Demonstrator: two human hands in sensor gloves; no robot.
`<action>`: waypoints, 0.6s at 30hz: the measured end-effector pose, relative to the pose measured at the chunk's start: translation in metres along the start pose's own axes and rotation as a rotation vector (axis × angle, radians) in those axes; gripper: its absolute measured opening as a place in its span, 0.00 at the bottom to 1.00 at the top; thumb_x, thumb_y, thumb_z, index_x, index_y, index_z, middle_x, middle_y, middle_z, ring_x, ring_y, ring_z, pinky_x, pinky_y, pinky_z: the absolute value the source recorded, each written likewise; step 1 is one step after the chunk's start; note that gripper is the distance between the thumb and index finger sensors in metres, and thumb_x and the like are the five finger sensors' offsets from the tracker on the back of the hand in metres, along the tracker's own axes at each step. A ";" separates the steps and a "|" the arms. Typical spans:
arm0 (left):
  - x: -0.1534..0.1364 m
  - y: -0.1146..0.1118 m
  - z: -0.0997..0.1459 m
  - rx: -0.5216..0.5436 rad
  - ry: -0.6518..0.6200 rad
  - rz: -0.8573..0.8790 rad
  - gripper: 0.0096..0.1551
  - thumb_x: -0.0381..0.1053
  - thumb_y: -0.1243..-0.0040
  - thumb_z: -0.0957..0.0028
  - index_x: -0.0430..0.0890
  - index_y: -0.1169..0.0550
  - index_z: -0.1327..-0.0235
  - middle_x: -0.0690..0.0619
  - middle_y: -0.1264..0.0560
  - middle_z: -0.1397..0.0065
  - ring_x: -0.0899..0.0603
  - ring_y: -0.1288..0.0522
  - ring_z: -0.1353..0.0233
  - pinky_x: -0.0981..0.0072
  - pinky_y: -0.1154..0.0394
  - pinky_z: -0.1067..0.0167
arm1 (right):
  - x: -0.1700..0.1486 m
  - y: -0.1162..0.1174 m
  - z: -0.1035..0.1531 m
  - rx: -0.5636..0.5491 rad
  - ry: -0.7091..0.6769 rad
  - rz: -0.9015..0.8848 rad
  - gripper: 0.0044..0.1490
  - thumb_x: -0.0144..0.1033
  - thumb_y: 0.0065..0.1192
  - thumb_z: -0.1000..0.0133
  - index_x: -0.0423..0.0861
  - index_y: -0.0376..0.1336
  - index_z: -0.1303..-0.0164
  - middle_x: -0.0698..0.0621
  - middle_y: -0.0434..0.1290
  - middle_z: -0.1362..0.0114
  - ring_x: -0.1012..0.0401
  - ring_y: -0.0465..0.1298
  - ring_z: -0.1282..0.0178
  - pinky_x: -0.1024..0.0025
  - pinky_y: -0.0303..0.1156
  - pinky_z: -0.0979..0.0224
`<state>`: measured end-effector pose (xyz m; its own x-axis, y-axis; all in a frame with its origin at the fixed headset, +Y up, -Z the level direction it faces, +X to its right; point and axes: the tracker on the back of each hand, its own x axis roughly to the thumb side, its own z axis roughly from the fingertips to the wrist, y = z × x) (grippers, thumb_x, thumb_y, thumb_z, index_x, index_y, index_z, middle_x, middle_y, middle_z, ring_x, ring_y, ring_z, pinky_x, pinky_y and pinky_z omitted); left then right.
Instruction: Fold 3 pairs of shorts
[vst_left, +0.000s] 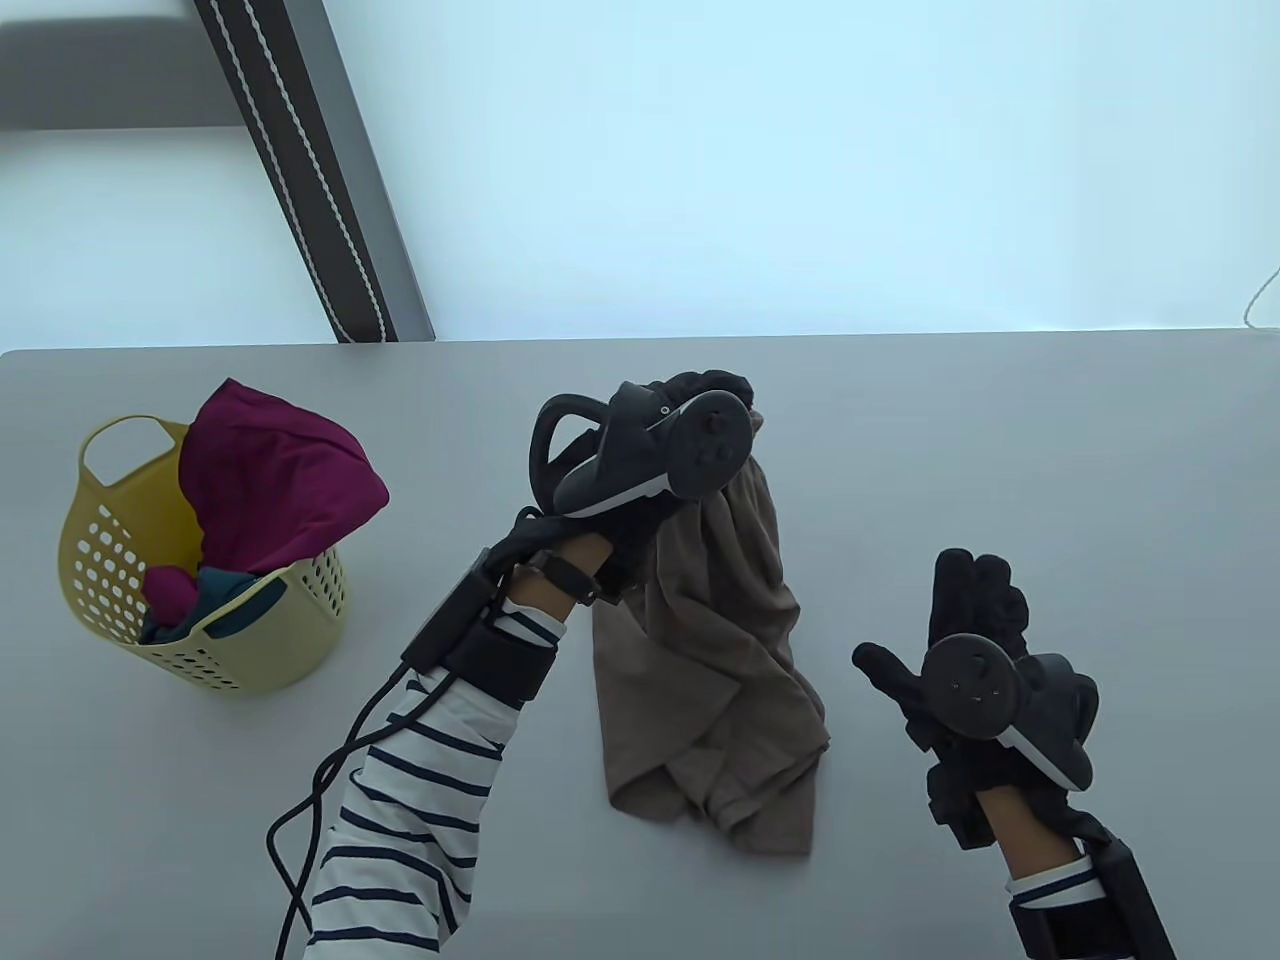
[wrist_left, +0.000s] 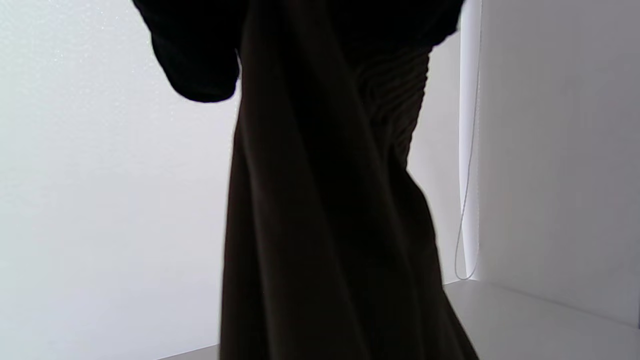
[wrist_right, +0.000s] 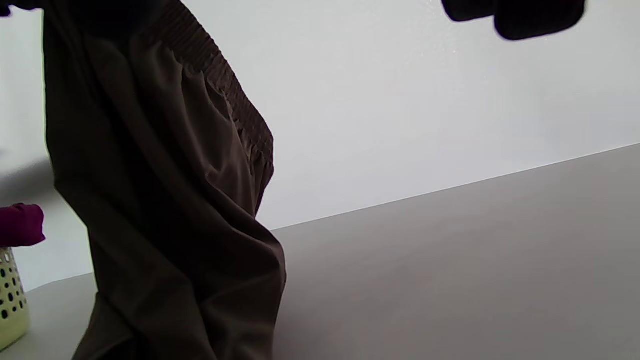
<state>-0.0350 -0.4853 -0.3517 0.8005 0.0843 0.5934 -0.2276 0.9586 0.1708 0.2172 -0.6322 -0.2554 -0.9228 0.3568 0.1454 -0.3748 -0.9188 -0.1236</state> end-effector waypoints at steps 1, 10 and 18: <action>0.005 0.014 0.005 0.019 -0.058 0.039 0.23 0.53 0.47 0.50 0.63 0.34 0.41 0.60 0.21 0.33 0.55 0.14 0.39 0.53 0.19 0.33 | 0.009 -0.012 -0.006 -0.028 -0.032 -0.092 0.69 0.72 0.41 0.48 0.39 0.16 0.25 0.22 0.29 0.22 0.21 0.44 0.25 0.29 0.52 0.30; 0.008 0.066 0.034 0.139 -0.253 0.343 0.23 0.53 0.44 0.53 0.65 0.30 0.43 0.62 0.17 0.36 0.58 0.11 0.42 0.58 0.18 0.33 | 0.065 -0.075 -0.056 -0.070 -0.246 -0.260 0.60 0.68 0.57 0.55 0.48 0.43 0.20 0.43 0.56 0.17 0.31 0.47 0.17 0.26 0.44 0.29; -0.067 0.079 0.065 0.289 -0.075 0.421 0.25 0.52 0.43 0.53 0.62 0.30 0.40 0.62 0.16 0.37 0.59 0.10 0.43 0.63 0.16 0.34 | 0.022 -0.065 -0.056 0.072 -0.092 -0.430 0.27 0.43 0.69 0.51 0.47 0.69 0.43 0.49 0.81 0.45 0.43 0.80 0.38 0.38 0.66 0.34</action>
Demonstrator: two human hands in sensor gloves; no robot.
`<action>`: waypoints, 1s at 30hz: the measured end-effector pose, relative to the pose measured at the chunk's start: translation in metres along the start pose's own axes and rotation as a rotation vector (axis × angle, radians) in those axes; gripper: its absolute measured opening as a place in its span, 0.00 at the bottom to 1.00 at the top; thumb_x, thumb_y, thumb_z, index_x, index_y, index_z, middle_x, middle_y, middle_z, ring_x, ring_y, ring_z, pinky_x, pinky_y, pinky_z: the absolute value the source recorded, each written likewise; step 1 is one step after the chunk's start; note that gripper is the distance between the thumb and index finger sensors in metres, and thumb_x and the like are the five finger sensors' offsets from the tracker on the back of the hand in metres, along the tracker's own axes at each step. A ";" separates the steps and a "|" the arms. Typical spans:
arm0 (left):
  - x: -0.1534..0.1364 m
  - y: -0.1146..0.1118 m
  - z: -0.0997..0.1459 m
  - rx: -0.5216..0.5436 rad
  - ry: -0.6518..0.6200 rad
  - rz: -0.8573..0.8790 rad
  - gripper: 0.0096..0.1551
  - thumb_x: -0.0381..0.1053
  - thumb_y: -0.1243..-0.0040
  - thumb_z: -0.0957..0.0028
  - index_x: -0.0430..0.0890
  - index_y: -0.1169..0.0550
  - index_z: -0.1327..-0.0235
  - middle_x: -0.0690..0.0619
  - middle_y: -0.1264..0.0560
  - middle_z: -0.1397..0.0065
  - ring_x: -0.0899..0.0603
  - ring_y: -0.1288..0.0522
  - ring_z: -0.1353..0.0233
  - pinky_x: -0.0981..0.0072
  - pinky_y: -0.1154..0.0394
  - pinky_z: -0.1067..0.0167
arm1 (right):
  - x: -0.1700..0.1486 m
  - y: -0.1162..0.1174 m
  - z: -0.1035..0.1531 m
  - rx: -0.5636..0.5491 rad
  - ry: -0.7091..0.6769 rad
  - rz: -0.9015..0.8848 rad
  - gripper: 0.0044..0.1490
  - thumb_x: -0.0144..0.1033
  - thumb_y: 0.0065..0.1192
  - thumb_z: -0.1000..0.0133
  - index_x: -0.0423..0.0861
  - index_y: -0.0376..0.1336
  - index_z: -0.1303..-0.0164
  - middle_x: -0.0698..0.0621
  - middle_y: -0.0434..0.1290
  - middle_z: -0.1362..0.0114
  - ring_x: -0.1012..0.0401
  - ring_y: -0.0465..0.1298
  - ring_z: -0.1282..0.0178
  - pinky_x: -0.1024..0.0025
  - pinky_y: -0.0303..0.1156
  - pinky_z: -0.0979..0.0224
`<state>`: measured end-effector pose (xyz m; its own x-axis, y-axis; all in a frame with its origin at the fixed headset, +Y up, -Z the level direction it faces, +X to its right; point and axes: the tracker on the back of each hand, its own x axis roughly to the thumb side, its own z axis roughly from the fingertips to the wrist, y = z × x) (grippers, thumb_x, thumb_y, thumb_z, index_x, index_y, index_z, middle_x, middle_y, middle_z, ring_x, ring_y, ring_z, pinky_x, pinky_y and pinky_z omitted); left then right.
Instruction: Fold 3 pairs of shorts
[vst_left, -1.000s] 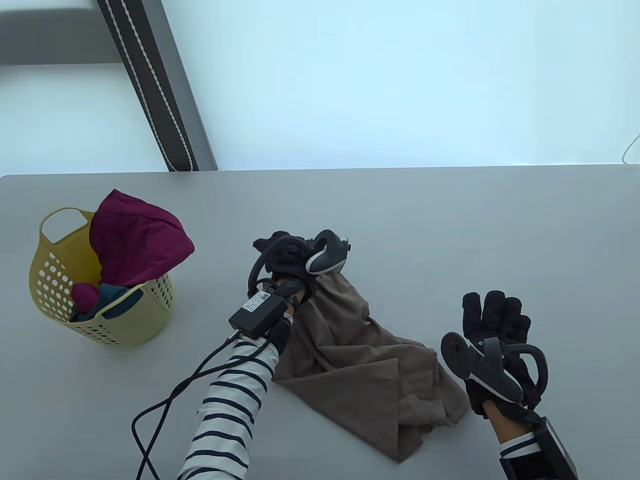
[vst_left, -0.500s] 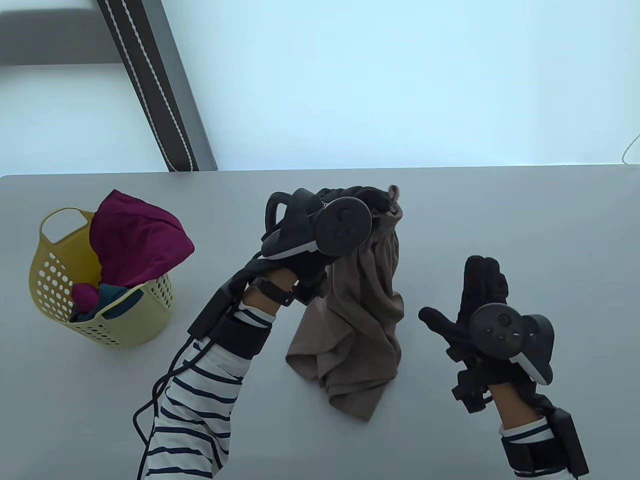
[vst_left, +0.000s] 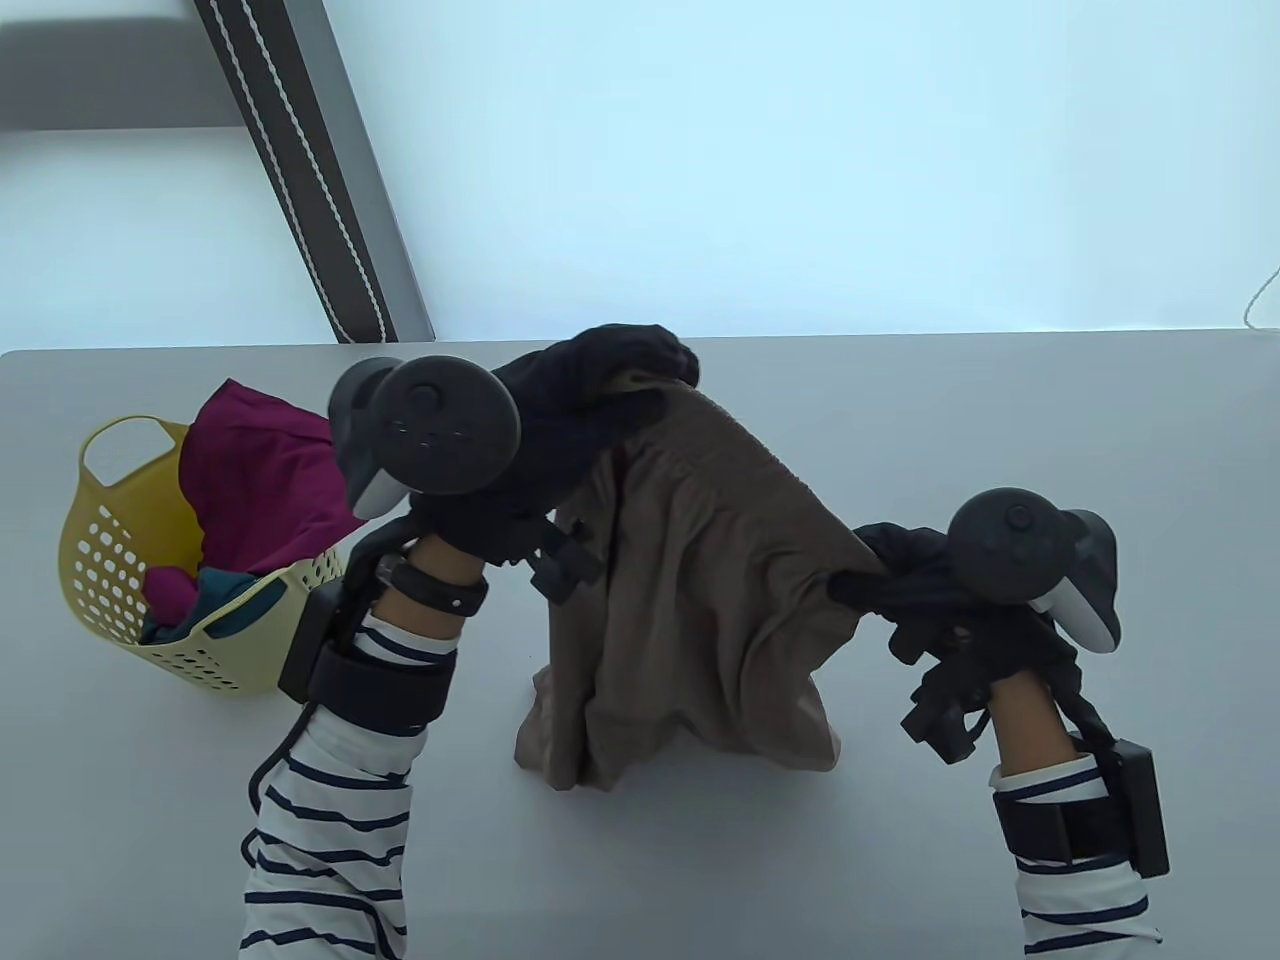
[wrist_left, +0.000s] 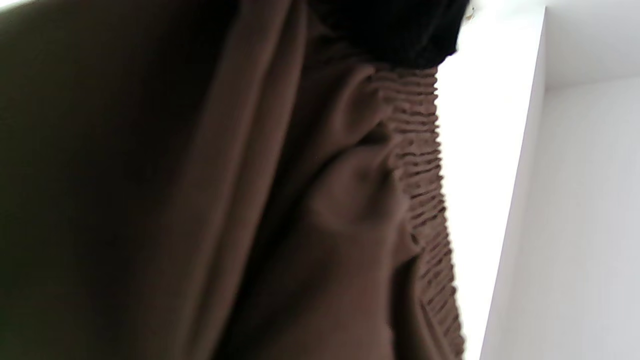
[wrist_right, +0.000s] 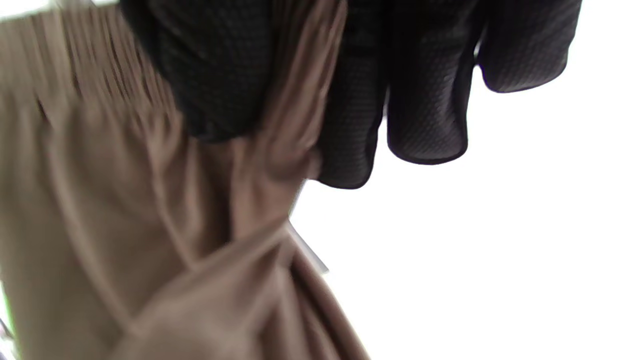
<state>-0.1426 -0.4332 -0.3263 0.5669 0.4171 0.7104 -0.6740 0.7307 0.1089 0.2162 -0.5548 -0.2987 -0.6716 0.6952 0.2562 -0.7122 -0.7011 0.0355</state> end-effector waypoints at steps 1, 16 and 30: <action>-0.004 0.003 0.005 0.003 0.007 -0.038 0.26 0.53 0.43 0.53 0.61 0.30 0.39 0.62 0.16 0.37 0.59 0.10 0.43 0.63 0.16 0.34 | 0.002 -0.008 0.002 -0.054 0.014 -0.018 0.27 0.41 0.69 0.51 0.46 0.69 0.42 0.47 0.80 0.43 0.41 0.79 0.37 0.36 0.64 0.34; 0.024 0.107 0.054 -0.140 -0.347 0.217 0.40 0.53 0.38 0.55 0.51 0.36 0.27 0.55 0.15 0.41 0.61 0.11 0.56 0.62 0.12 0.41 | 0.153 -0.128 0.090 -0.251 -0.590 -0.251 0.29 0.38 0.64 0.48 0.36 0.66 0.41 0.43 0.81 0.53 0.63 0.84 0.74 0.61 0.80 0.58; -0.054 -0.004 -0.034 -0.181 0.296 -0.591 0.24 0.50 0.43 0.53 0.66 0.31 0.43 0.63 0.20 0.34 0.55 0.12 0.38 0.48 0.22 0.29 | 0.096 -0.069 -0.054 -0.349 0.131 0.567 0.29 0.33 0.59 0.50 0.47 0.59 0.37 0.46 0.73 0.33 0.48 0.82 0.41 0.45 0.71 0.35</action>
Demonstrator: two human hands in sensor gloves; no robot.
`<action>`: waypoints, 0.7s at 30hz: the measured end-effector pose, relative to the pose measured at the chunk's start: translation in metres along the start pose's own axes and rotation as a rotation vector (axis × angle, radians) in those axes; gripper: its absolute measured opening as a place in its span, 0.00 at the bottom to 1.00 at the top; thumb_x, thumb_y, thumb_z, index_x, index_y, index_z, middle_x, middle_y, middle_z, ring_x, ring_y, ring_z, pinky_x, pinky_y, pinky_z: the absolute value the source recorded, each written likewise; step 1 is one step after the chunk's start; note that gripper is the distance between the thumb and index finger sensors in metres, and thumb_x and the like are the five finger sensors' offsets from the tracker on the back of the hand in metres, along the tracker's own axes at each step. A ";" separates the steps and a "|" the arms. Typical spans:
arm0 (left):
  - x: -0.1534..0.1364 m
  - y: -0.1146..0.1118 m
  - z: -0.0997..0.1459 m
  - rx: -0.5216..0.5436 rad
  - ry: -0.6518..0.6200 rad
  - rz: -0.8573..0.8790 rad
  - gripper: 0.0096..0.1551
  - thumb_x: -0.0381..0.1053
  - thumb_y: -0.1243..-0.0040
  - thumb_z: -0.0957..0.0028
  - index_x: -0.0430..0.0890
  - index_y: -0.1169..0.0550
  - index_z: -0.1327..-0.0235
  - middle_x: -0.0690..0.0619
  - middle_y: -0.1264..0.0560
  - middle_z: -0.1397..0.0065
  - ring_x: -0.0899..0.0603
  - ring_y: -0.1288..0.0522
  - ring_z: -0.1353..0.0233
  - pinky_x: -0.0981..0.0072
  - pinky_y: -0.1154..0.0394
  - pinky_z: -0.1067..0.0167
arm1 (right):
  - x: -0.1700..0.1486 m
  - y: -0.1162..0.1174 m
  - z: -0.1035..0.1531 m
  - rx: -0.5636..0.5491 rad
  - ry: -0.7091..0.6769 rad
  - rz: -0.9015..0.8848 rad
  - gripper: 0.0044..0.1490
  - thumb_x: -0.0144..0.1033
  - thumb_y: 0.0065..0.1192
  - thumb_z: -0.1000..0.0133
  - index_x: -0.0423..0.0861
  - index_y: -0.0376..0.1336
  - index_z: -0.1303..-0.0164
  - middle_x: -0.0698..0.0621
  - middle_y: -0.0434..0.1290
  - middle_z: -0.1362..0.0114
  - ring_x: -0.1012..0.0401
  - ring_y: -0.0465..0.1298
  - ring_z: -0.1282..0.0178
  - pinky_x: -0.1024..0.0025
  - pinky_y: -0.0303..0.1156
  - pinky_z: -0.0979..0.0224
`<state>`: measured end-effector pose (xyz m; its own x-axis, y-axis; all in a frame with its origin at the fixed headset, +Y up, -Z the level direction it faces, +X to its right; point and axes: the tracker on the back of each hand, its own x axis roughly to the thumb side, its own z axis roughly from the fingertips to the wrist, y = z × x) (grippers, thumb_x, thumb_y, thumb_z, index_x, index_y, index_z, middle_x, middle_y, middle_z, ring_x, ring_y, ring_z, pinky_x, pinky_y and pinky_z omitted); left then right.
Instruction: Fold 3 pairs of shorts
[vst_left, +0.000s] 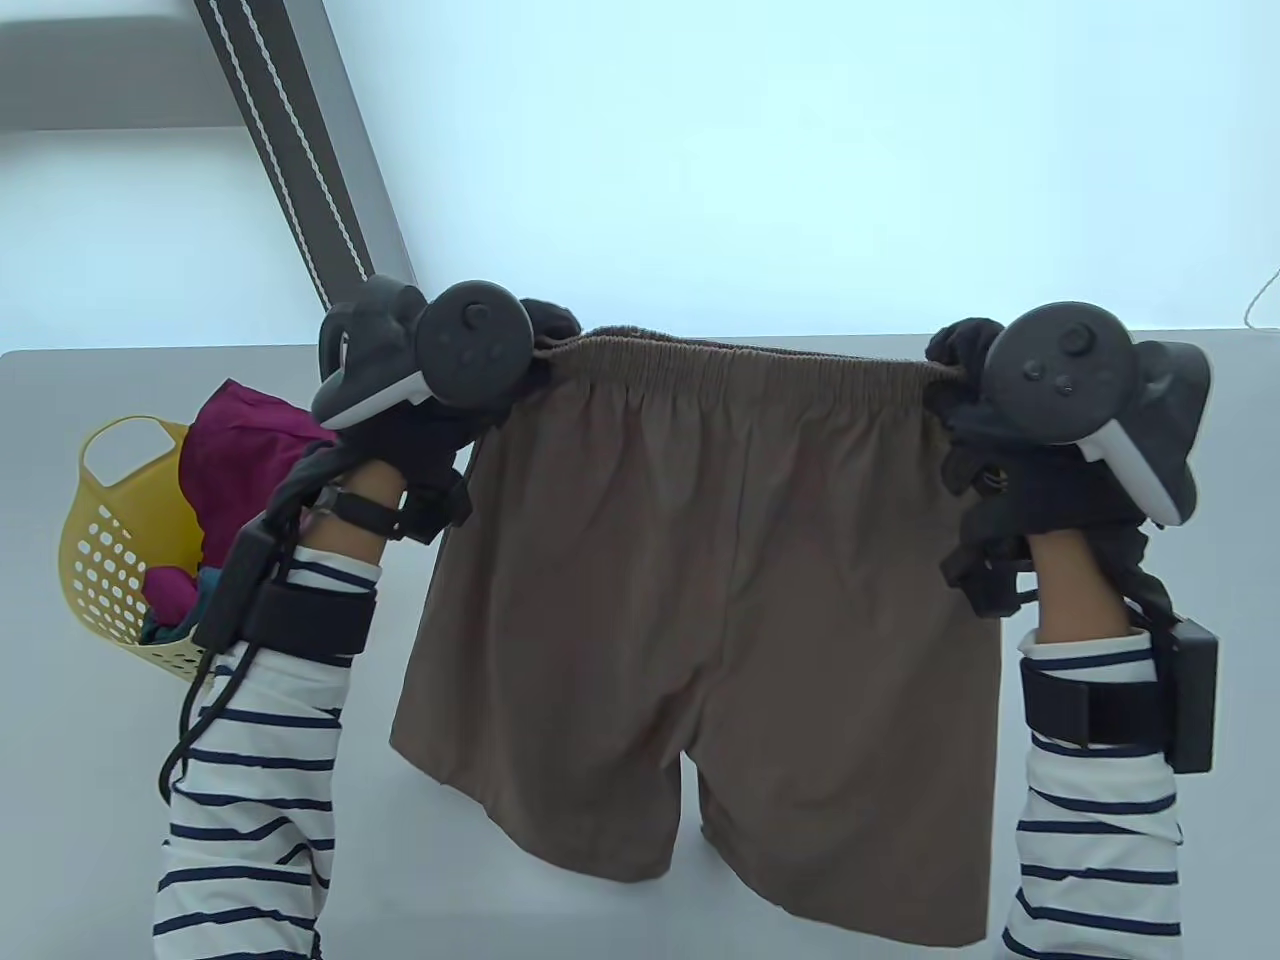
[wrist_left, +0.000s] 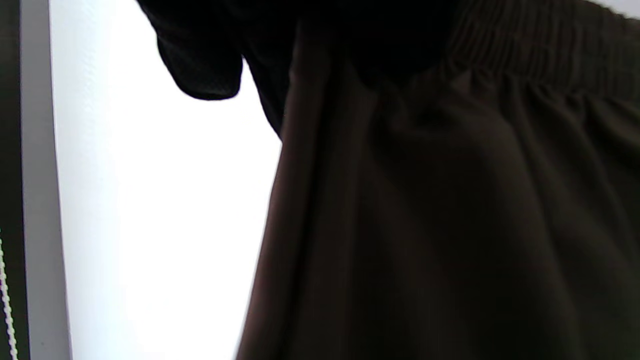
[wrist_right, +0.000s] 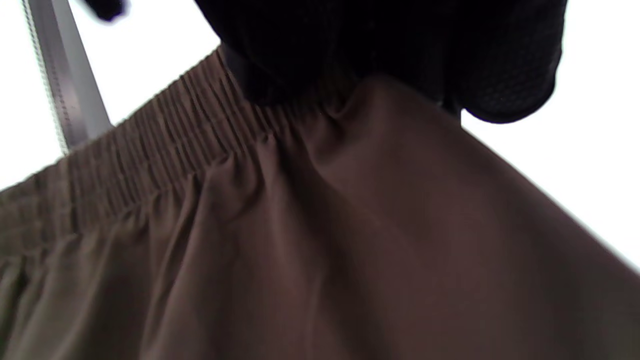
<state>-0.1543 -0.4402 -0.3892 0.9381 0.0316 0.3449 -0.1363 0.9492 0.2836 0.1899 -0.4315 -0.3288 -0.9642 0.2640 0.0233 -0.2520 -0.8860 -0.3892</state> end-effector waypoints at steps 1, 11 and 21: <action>0.000 0.002 -0.001 0.066 0.030 -0.024 0.24 0.51 0.45 0.53 0.68 0.32 0.44 0.63 0.22 0.30 0.52 0.15 0.33 0.45 0.24 0.27 | 0.003 -0.001 0.001 -0.069 0.004 0.021 0.29 0.34 0.58 0.50 0.48 0.58 0.37 0.46 0.71 0.31 0.48 0.80 0.38 0.45 0.70 0.33; 0.001 0.028 0.052 0.531 -0.114 -0.125 0.24 0.52 0.49 0.52 0.72 0.38 0.44 0.59 0.31 0.26 0.51 0.22 0.27 0.42 0.30 0.26 | 0.007 -0.011 0.074 -0.461 -0.308 0.266 0.30 0.45 0.52 0.46 0.55 0.51 0.34 0.50 0.61 0.22 0.49 0.68 0.21 0.41 0.57 0.21; 0.026 -0.171 0.169 -0.171 -0.529 -0.363 0.28 0.52 0.48 0.54 0.68 0.35 0.39 0.63 0.25 0.29 0.53 0.18 0.30 0.44 0.29 0.26 | -0.031 0.152 0.138 0.626 -0.527 0.234 0.32 0.42 0.59 0.48 0.48 0.54 0.36 0.41 0.62 0.22 0.37 0.67 0.24 0.36 0.59 0.28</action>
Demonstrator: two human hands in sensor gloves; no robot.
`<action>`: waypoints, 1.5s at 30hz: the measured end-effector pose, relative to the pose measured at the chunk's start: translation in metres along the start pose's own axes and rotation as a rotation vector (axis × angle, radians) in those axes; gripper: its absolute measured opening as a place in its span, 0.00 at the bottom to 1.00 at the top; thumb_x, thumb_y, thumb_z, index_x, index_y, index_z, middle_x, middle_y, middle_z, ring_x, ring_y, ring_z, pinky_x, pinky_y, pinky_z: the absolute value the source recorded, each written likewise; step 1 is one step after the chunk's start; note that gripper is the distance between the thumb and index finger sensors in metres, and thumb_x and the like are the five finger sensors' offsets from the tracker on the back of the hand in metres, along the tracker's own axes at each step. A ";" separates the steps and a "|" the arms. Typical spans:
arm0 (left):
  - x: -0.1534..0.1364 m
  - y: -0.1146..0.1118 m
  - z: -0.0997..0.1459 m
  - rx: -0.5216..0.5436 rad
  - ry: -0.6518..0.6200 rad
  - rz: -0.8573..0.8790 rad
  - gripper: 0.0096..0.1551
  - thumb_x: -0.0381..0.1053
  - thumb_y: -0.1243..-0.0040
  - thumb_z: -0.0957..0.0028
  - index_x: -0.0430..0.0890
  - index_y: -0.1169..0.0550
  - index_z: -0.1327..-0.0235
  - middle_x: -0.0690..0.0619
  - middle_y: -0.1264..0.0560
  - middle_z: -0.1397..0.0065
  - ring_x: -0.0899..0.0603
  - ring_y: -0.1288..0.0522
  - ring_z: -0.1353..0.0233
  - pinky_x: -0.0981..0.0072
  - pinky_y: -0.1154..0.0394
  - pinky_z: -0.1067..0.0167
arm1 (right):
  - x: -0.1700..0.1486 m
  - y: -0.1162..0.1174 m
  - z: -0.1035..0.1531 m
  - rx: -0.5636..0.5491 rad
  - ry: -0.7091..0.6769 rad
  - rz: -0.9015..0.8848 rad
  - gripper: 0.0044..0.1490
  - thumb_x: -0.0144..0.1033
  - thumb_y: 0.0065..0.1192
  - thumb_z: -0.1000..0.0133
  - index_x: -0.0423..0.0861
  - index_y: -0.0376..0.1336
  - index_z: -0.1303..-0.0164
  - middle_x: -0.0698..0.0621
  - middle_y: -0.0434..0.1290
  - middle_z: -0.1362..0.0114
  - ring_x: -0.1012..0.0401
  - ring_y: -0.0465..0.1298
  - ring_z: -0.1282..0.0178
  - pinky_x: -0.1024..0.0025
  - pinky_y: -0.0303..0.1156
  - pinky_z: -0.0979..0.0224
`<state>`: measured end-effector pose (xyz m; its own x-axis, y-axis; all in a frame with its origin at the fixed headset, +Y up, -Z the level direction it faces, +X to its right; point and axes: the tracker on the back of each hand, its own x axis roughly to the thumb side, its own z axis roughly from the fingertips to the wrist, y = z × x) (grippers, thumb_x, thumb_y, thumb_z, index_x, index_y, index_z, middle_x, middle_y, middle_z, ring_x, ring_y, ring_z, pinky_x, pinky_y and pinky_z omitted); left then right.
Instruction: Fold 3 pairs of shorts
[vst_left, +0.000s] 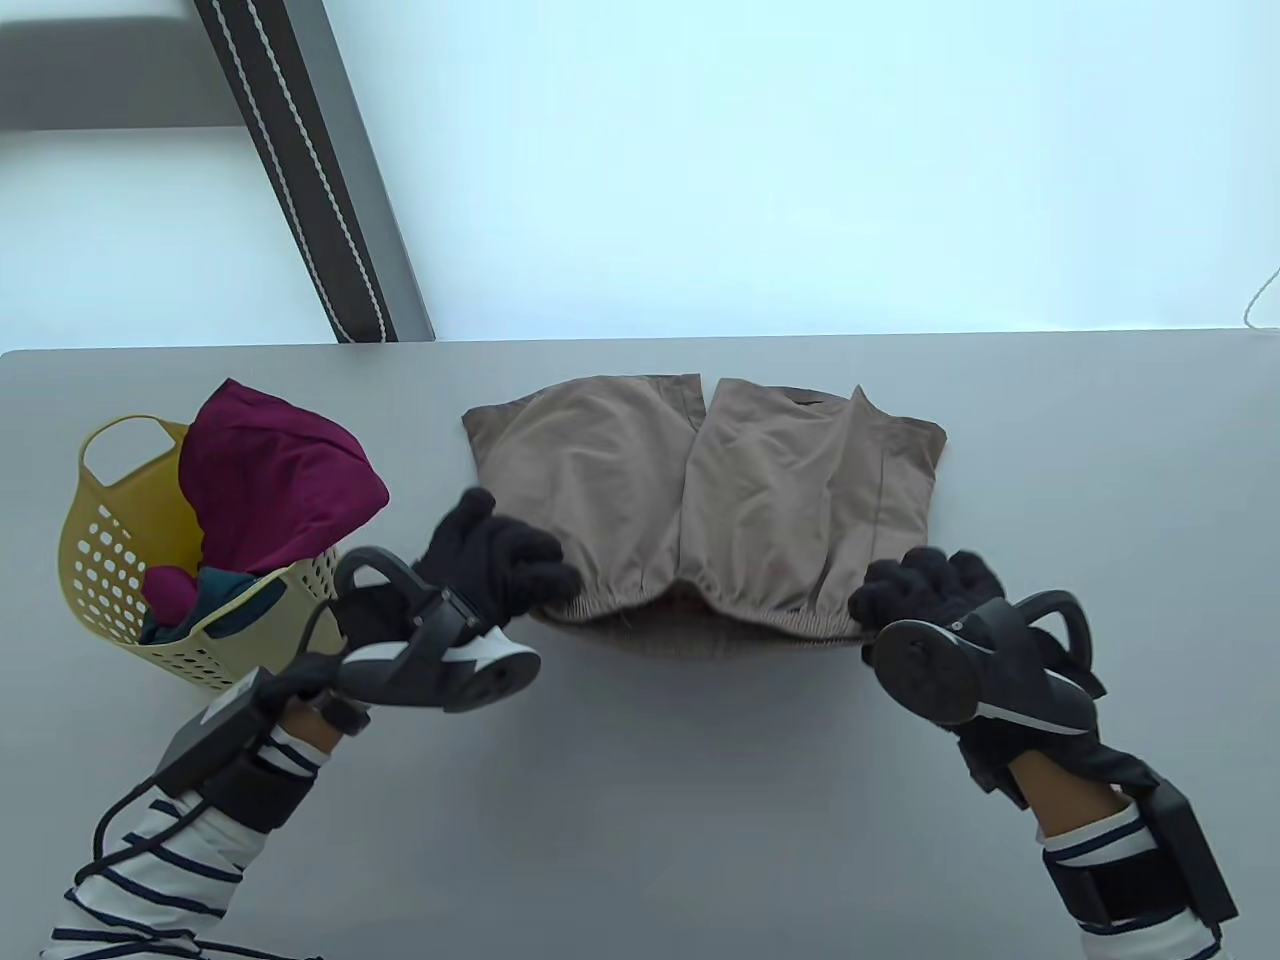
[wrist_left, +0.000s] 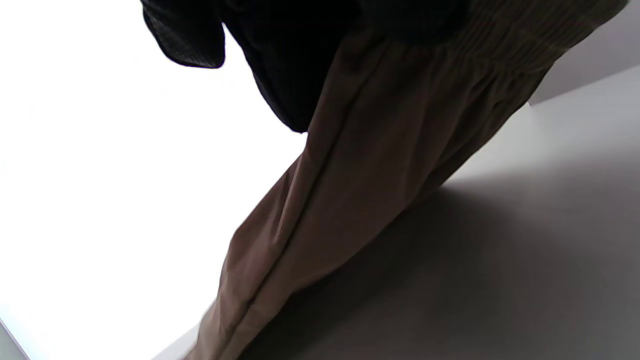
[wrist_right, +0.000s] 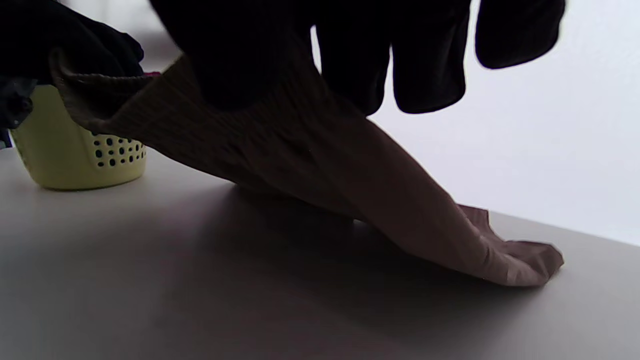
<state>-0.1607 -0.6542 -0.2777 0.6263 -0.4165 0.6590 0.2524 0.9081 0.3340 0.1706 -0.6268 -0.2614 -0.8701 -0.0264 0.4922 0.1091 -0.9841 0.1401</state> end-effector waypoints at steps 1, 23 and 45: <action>0.015 -0.023 0.001 -0.089 -0.037 0.003 0.28 0.52 0.49 0.54 0.67 0.35 0.38 0.62 0.25 0.28 0.52 0.18 0.30 0.44 0.29 0.26 | 0.003 0.024 -0.010 0.110 -0.025 -0.028 0.34 0.43 0.59 0.48 0.46 0.53 0.35 0.37 0.59 0.22 0.34 0.64 0.25 0.35 0.58 0.29; 0.092 -0.054 0.064 -0.546 -0.345 0.067 0.30 0.55 0.59 0.45 0.53 0.40 0.27 0.46 0.39 0.17 0.36 0.29 0.22 0.32 0.37 0.26 | 0.034 0.111 -0.014 0.620 -0.093 -0.184 0.29 0.51 0.50 0.45 0.39 0.68 0.53 0.32 0.65 0.37 0.36 0.71 0.41 0.51 0.78 0.47; 0.023 -0.098 -0.001 -0.641 0.097 -0.075 0.45 0.60 0.81 0.51 0.44 0.30 0.29 0.32 0.41 0.17 0.30 0.28 0.26 0.27 0.38 0.29 | -0.018 0.094 -0.178 0.588 0.656 -0.425 0.59 0.59 0.41 0.44 0.19 0.42 0.27 0.11 0.66 0.49 0.30 0.78 0.54 0.53 0.82 0.60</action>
<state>-0.1707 -0.7530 -0.2962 0.6459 -0.5013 0.5758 0.6691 0.7348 -0.1109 0.1107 -0.7501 -0.4095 -0.9676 0.0423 -0.2491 -0.2077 -0.6947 0.6887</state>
